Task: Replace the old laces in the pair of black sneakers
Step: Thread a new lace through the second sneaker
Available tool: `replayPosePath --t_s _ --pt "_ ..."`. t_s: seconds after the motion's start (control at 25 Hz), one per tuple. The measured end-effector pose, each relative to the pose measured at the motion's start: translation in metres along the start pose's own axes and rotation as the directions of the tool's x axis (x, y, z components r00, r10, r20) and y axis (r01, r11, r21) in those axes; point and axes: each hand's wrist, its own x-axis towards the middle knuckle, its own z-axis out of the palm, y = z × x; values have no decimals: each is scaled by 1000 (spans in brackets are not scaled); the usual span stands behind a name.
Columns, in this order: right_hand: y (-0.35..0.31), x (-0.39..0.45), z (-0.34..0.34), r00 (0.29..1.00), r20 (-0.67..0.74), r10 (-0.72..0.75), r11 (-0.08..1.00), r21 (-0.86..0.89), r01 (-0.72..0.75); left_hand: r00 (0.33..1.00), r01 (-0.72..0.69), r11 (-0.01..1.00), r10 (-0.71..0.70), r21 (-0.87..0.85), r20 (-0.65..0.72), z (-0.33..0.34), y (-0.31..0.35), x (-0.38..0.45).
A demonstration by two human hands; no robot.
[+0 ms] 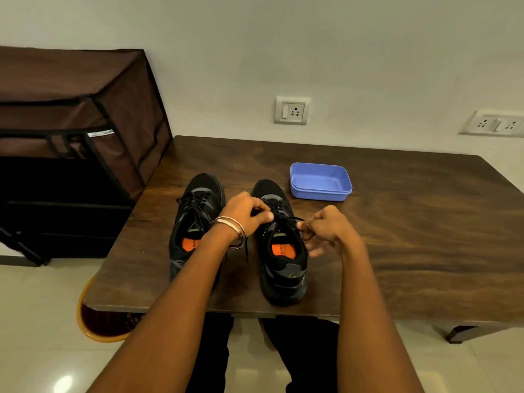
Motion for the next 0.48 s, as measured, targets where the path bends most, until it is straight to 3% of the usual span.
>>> replayPosePath --t_s 0.08,0.2,0.36,0.48 --pt "-1 -2 2 1000 25 -10 997 -79 12 1000 -1 999 0 36 24 4 1 3" --pt "-7 -7 7 999 48 -10 985 -173 18 996 42 998 -38 52 -80 10 0 6" --pt "-5 -5 4 998 13 -59 989 -138 60 996 81 992 -83 -95 -15 16 0 10" --pt "-5 -2 3 991 -56 -123 992 -35 121 985 92 996 -91 1 -148 18 4 15"
